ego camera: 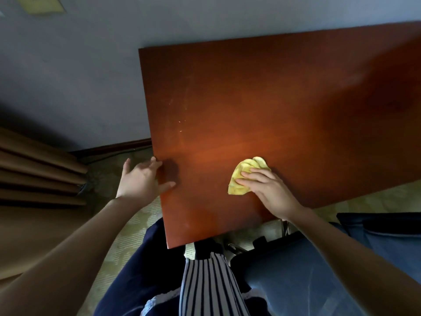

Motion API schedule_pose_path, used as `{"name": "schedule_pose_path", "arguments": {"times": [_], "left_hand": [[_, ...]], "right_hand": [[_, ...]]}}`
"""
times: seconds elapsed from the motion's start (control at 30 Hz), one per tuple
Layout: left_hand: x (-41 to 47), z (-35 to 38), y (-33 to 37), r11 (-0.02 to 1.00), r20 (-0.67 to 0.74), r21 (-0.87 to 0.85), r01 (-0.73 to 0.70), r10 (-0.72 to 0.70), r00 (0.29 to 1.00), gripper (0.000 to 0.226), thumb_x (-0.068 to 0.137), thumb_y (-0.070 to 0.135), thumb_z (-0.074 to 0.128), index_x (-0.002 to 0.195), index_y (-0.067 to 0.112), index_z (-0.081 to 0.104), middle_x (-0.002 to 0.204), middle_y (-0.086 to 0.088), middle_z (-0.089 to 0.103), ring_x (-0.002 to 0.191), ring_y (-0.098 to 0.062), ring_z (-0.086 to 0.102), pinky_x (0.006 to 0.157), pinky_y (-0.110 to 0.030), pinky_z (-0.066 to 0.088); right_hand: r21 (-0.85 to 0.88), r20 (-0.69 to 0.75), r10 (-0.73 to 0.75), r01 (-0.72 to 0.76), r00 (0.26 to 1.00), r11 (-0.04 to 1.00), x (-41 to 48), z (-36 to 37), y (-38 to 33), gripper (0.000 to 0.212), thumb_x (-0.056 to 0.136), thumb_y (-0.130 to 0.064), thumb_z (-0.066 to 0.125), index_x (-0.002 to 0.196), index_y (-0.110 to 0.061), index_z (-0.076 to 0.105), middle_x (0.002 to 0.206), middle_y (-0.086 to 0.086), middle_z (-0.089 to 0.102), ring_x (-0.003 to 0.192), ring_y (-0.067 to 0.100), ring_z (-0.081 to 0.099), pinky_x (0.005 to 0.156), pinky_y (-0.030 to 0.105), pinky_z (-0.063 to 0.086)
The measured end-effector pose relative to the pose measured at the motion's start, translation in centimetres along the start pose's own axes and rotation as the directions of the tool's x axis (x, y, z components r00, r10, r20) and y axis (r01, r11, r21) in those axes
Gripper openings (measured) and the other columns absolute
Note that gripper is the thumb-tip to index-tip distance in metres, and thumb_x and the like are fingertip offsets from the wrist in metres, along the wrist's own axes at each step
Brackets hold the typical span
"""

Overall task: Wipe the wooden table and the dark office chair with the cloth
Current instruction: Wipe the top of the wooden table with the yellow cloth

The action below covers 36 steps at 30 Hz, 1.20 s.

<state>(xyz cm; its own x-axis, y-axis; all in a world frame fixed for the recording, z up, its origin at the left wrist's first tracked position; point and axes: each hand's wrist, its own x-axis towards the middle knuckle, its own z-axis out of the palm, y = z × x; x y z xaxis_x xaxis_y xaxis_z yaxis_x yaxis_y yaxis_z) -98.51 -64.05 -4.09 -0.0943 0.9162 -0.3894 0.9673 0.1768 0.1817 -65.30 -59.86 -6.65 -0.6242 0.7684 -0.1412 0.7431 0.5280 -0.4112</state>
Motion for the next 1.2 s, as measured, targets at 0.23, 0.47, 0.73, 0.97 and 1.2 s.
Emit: {"name": "schedule_pose_path", "arguments": {"times": [0.23,0.47,0.73,0.97,1.2], "left_hand": [[1.5,-0.8,-2.8,0.976,-0.133,-0.164,-0.146,0.125,0.983,0.046,0.090,0.030,0.060,0.134,0.022,0.051,0.138,0.000,0.052,0.130,-0.021,0.043,0.114,-0.040,0.018],[2.4,-2.9,-6.9,0.941,-0.079,-0.319,-0.110,0.089,0.993,0.051,0.093,0.030,0.056,0.141,0.022,0.041,0.147,0.000,0.041,0.136,-0.020,0.036,0.115,-0.040,0.018],[1.9,-4.6,-9.8,0.888,-0.010,-0.453,0.079,-0.093,0.996,0.052,0.091,0.026,0.060,0.140,0.019,0.044,0.147,-0.005,0.041,0.136,-0.022,0.036,0.112,-0.042,0.027],[1.8,-3.1,-5.5,0.781,-0.097,-0.591,0.203,-0.318,0.943,0.056,0.089,0.027,0.062,0.140,0.017,0.043,0.144,-0.008,0.043,0.131,-0.024,0.040,0.107,-0.035,0.034],[4.0,-0.8,0.4,0.832,0.034,-0.478,0.281,-0.303,0.953,0.093,0.084,0.043,0.065,0.152,0.013,0.009,0.159,-0.009,0.002,0.145,-0.025,0.013,0.115,-0.046,0.020]], "right_hand": [[0.001,-0.047,0.080,-0.080,0.996,0.997,10.8,-0.4,-3.5,0.045,0.097,-0.006,0.048,0.137,-0.026,0.051,0.143,-0.004,0.048,0.136,0.019,0.036,0.111,0.032,0.027],[-0.126,0.104,0.175,-0.161,0.979,0.979,22.6,0.9,-9.5,0.053,0.102,-0.017,0.034,0.151,-0.031,0.019,0.159,-0.008,0.013,0.146,0.020,0.008,0.118,0.035,0.012],[-0.105,0.166,-0.171,0.190,0.971,0.976,21.4,3.6,-12.3,0.049,0.102,-0.020,0.038,0.150,-0.025,0.027,0.157,-0.003,0.023,0.146,0.021,0.011,0.118,0.042,0.014],[-0.004,0.240,-0.552,0.569,0.799,0.822,14.4,4.1,-10.6,0.043,0.097,-0.018,0.050,0.139,-0.028,0.049,0.147,-0.006,0.043,0.141,0.021,0.029,0.116,0.046,0.019],[-0.051,0.235,-0.707,0.735,0.667,0.676,8.4,1.4,-3.3,0.061,0.080,-0.005,0.073,0.132,-0.032,0.057,0.138,-0.009,0.053,0.133,0.018,0.045,0.109,0.047,0.034]]}}
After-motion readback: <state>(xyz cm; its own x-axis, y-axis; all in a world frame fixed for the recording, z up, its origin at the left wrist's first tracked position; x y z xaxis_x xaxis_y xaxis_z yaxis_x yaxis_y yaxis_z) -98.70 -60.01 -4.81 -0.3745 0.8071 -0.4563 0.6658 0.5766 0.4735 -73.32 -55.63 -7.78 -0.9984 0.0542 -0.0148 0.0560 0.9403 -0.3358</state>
